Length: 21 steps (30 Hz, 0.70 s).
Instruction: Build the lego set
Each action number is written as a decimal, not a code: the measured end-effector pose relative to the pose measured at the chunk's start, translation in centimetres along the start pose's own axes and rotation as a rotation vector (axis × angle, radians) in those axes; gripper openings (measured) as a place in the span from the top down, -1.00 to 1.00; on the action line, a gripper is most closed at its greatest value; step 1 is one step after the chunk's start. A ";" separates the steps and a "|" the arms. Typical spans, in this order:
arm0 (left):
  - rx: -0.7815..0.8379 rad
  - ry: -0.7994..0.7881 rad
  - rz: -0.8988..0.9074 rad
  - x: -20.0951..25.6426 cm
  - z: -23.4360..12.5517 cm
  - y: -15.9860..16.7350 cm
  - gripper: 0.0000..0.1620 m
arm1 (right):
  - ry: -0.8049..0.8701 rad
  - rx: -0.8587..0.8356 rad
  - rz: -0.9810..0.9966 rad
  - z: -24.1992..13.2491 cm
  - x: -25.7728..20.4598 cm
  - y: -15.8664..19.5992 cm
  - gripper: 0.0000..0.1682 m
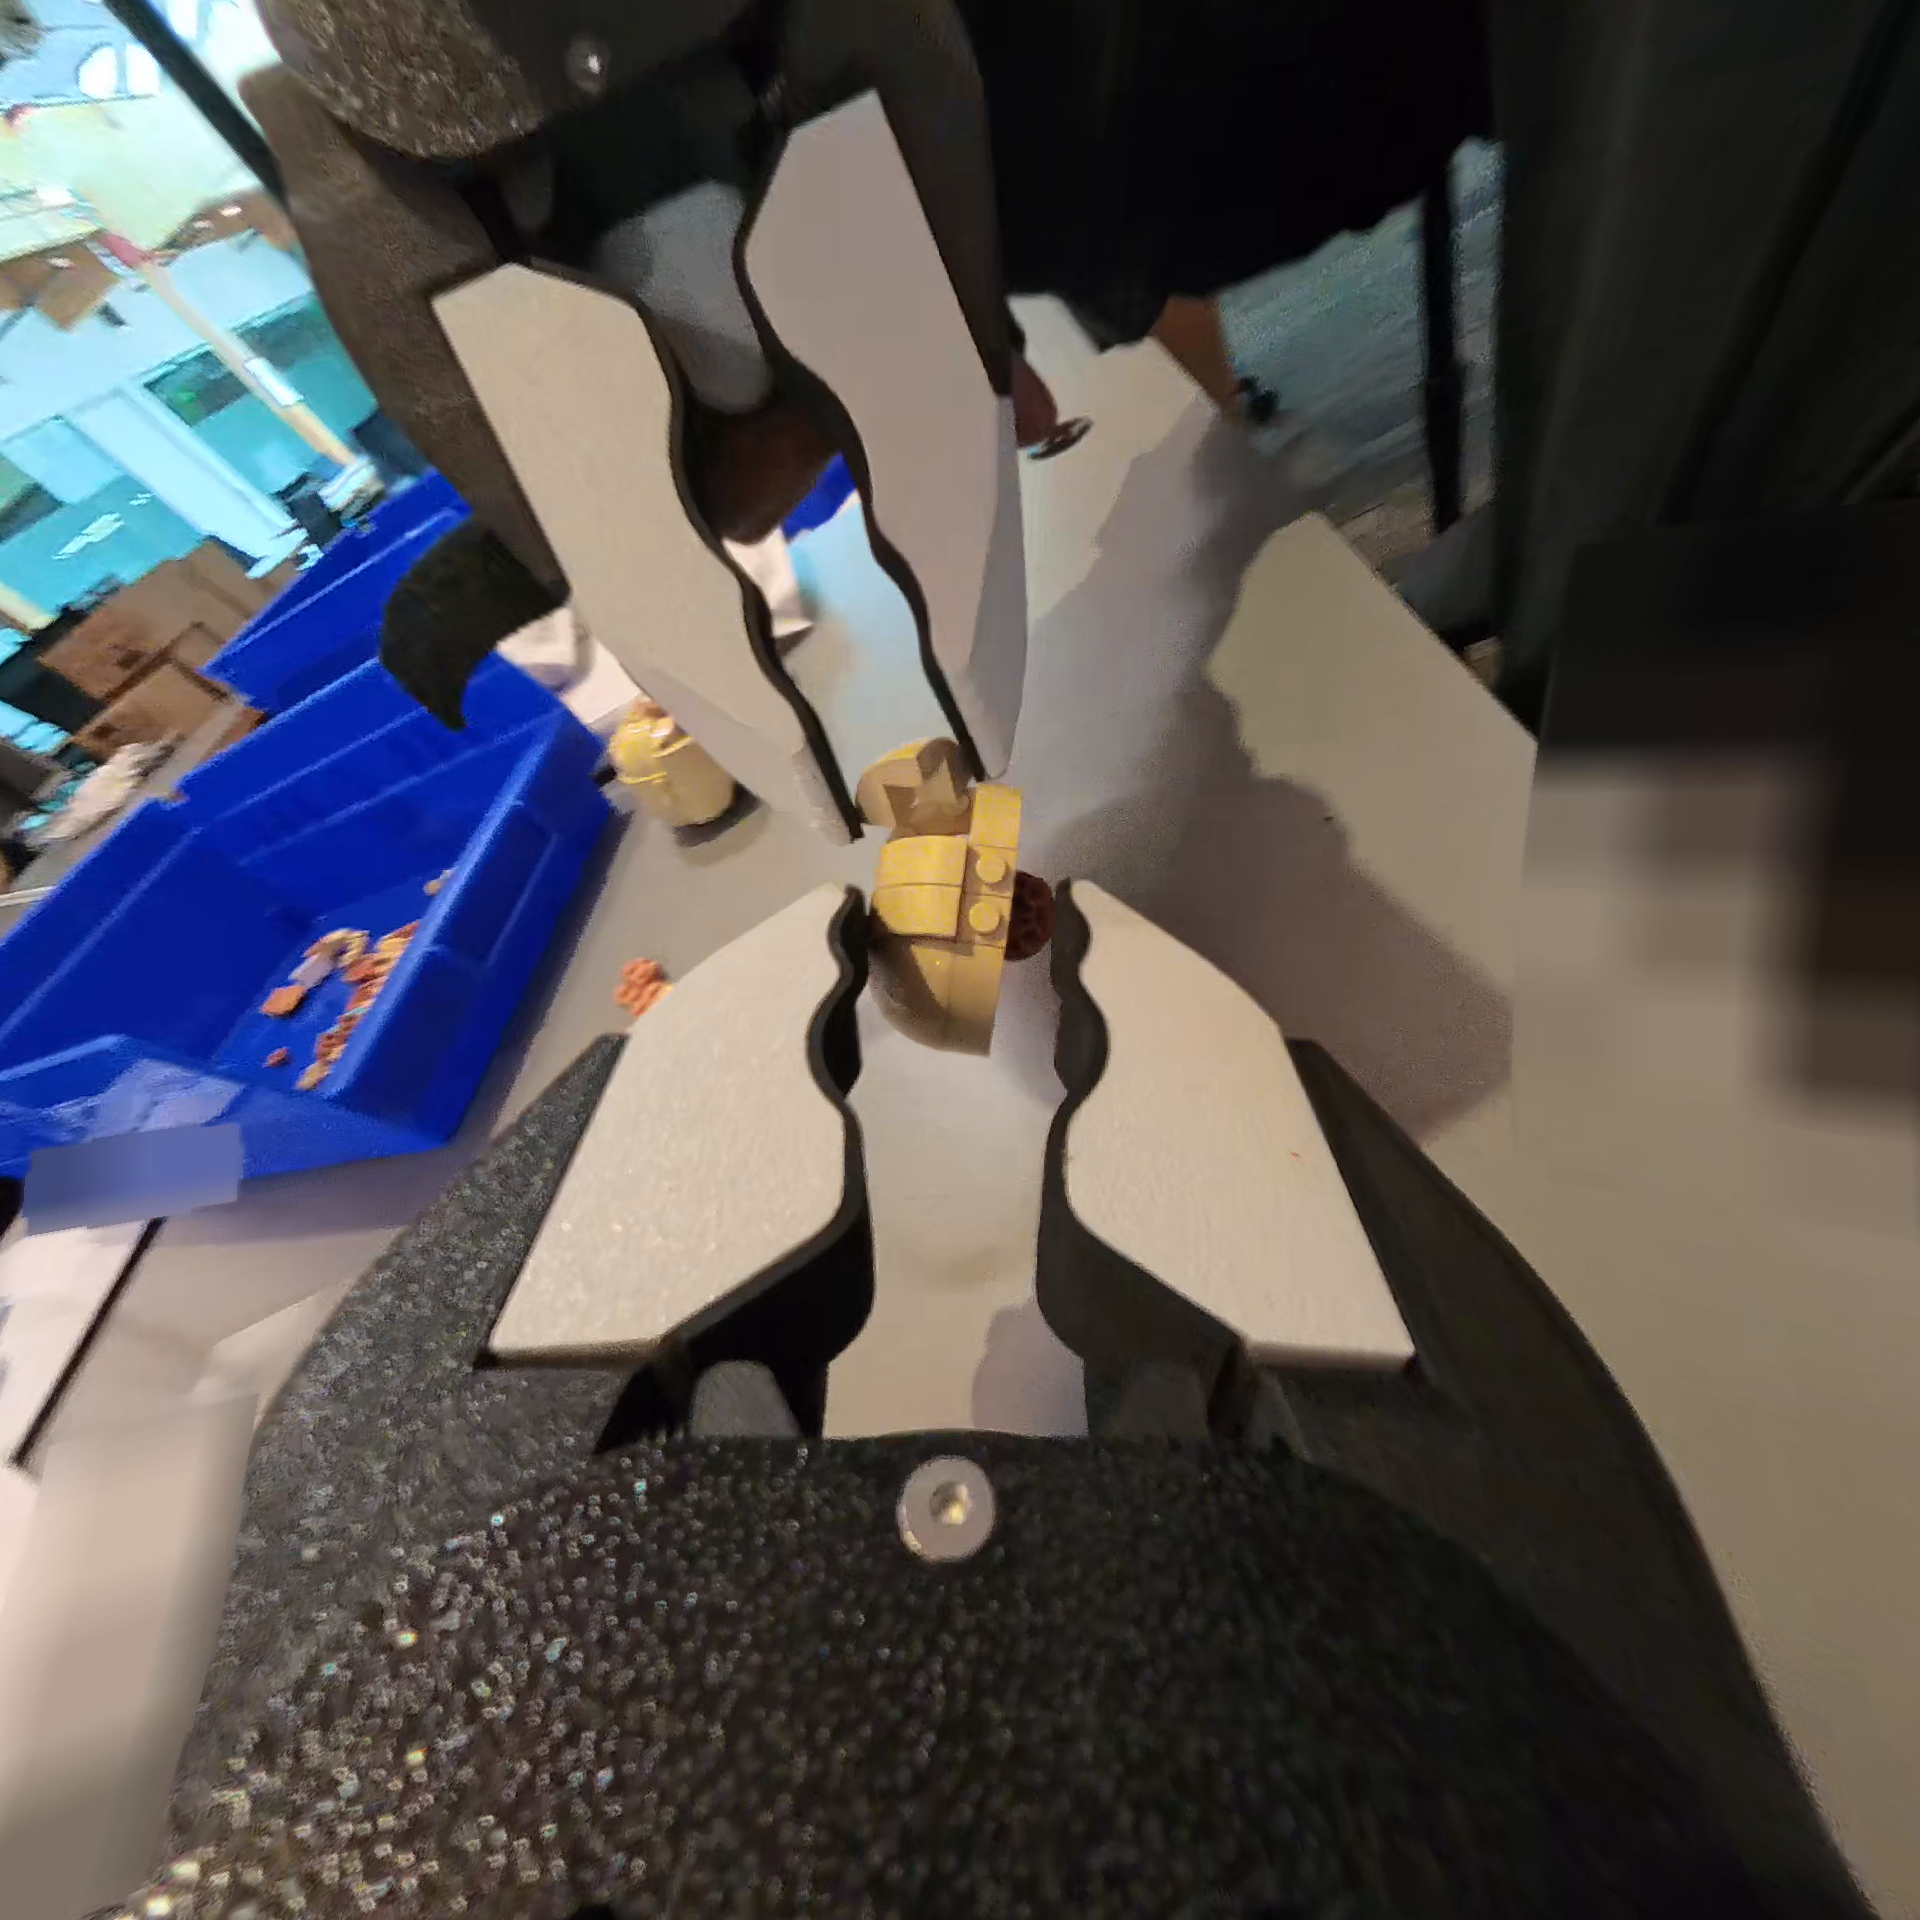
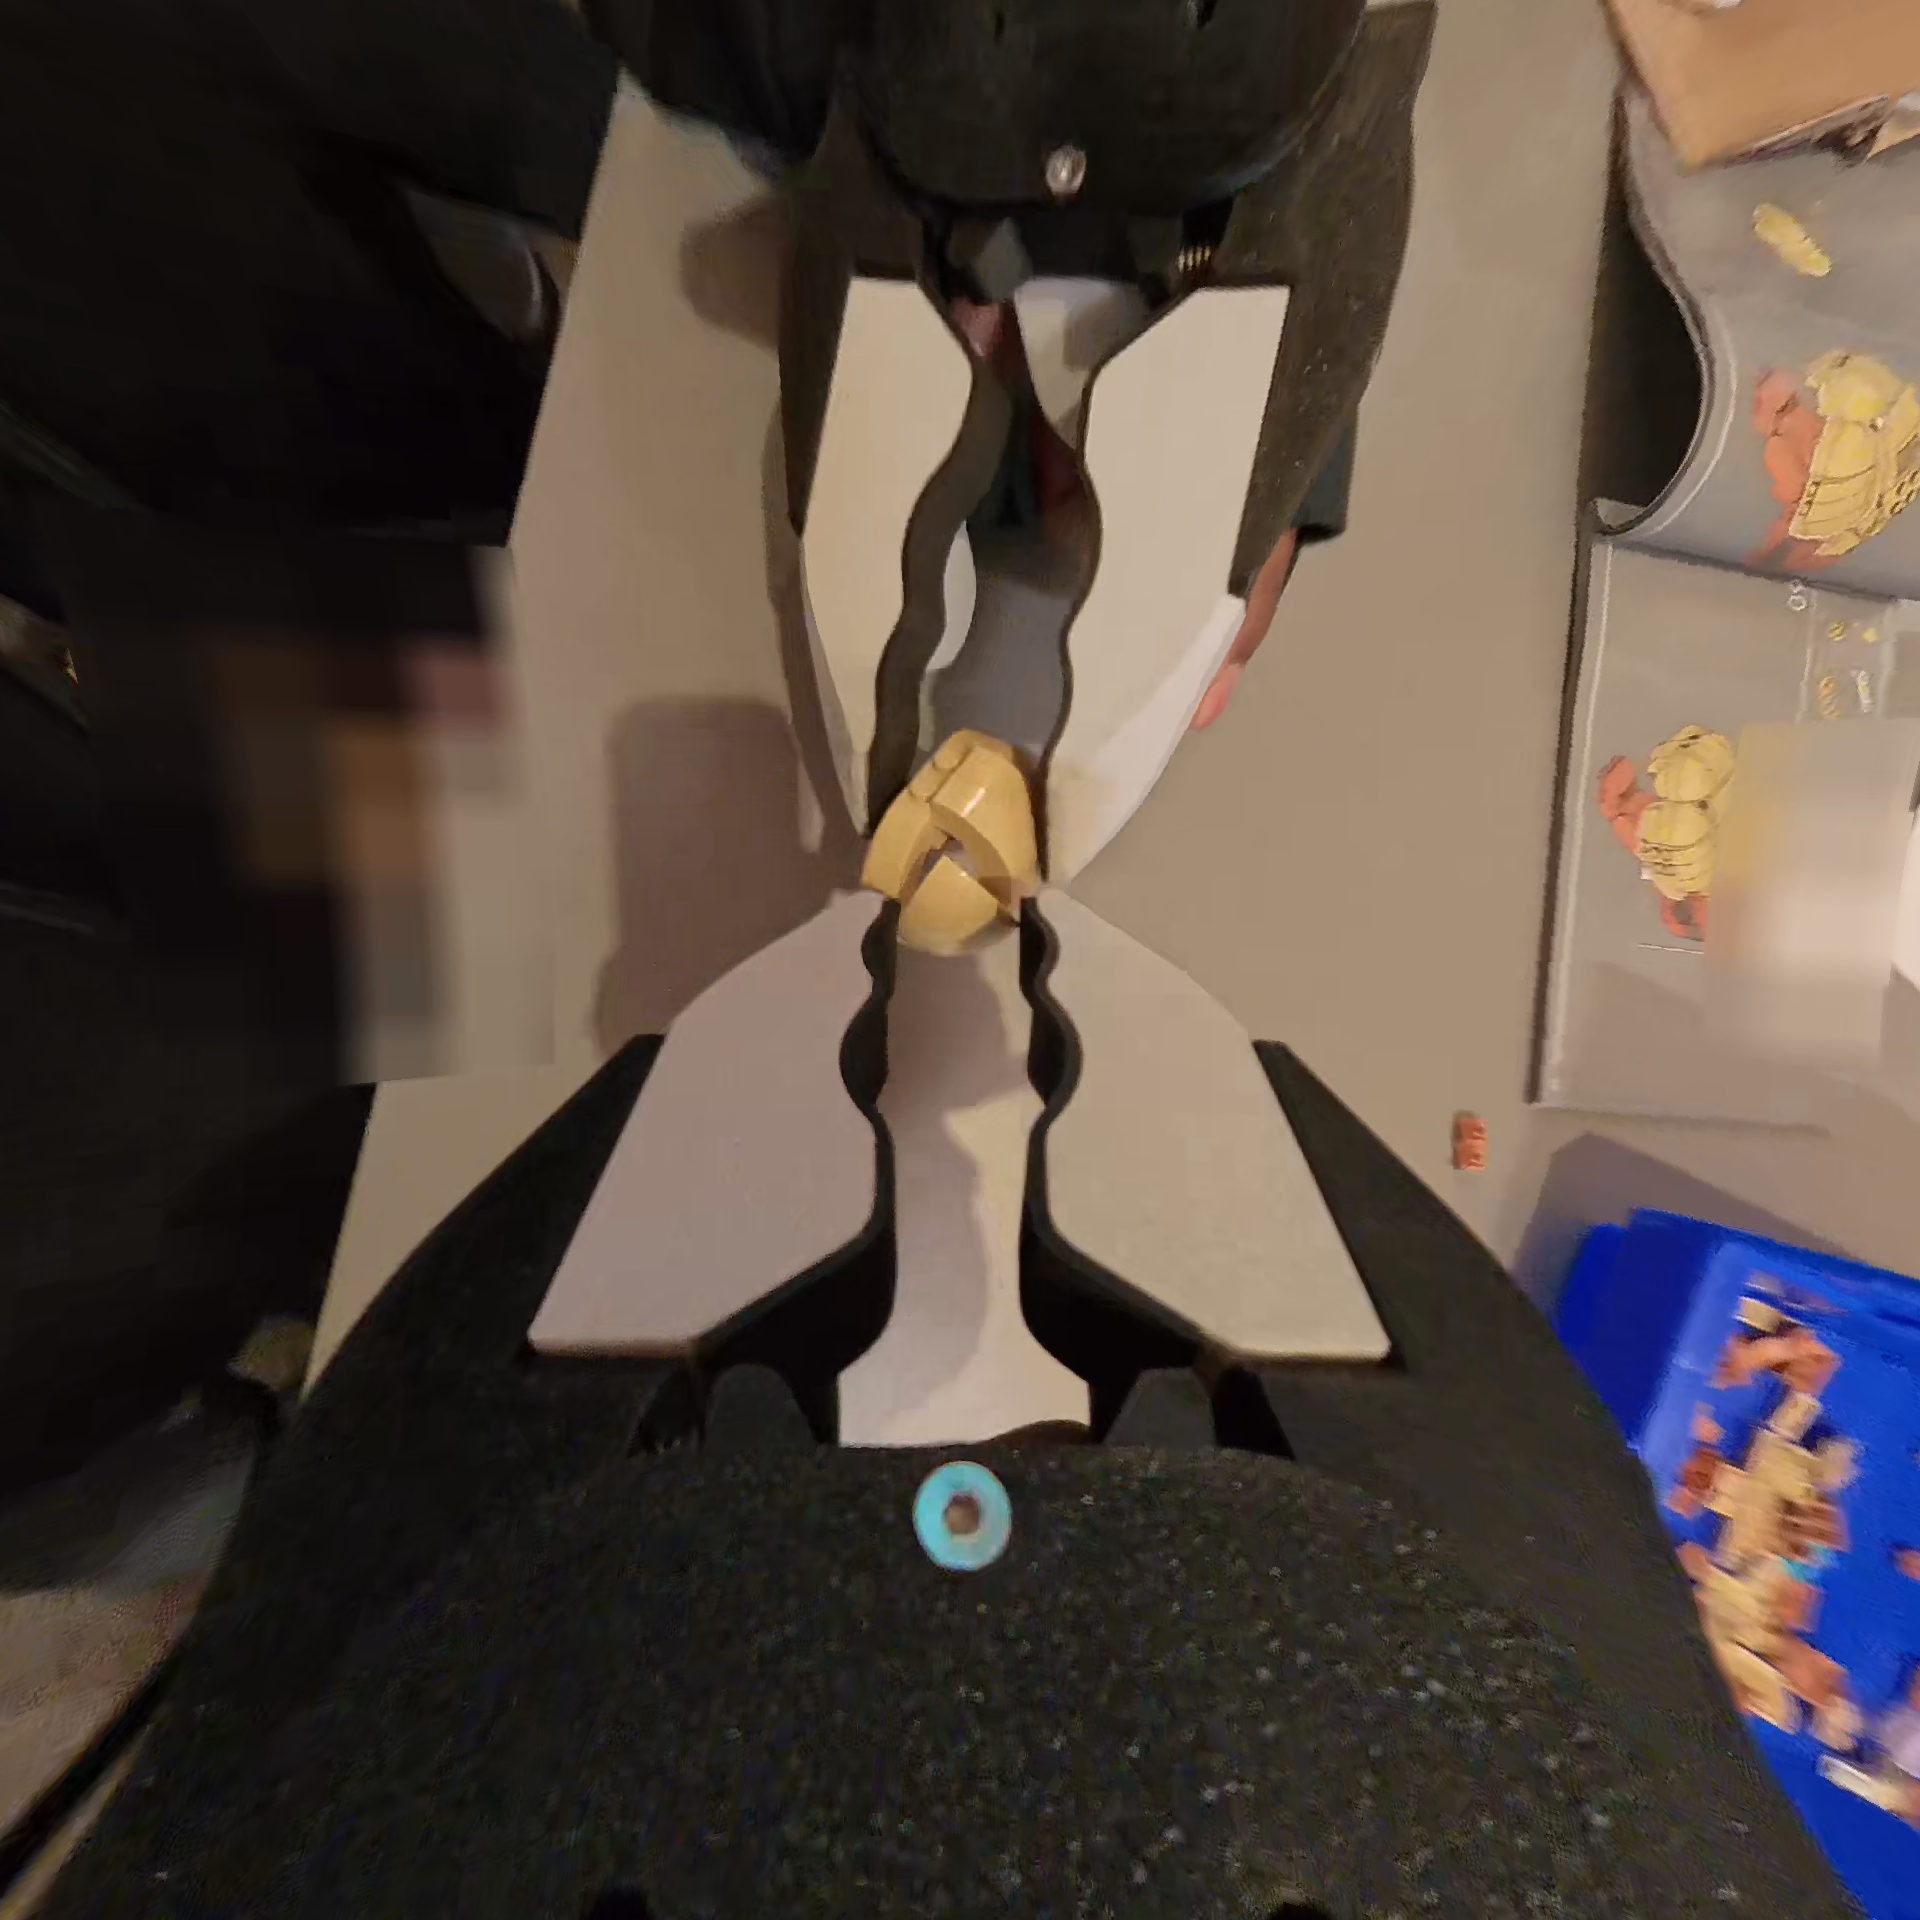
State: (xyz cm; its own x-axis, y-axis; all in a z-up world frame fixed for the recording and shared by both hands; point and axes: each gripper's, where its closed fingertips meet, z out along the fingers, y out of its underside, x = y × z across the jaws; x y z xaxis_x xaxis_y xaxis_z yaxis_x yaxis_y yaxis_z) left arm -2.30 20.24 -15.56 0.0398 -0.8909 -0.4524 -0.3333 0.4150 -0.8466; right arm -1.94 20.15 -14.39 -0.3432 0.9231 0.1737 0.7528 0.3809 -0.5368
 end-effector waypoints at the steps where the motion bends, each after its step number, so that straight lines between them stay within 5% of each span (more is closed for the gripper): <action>1: -0.019 -0.034 0.012 -0.3 0.1 0.0 0.58 | -0.001 -0.048 -0.033 -0.1 0.2 0.2 0.74; 11: -0.080 -0.337 -0.010 -1.1 -0.5 -1.4 0.59 | -0.114 -0.329 -0.307 -1.0 0.7 -0.1 0.74; 21: 0.042 -0.446 -0.009 -2.2 -3.2 -2.6 0.59 | -0.138 -0.319 -0.448 -1.2 2.1 -2.8 0.74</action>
State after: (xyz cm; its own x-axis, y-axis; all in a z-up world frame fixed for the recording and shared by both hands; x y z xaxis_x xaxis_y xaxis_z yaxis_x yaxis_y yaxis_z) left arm -4.58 20.54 -11.43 0.4481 -0.7318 -0.5136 -0.2930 0.4225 -0.8577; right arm -4.08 21.04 -11.51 -0.7222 0.6602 0.2063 0.6420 0.7508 -0.1552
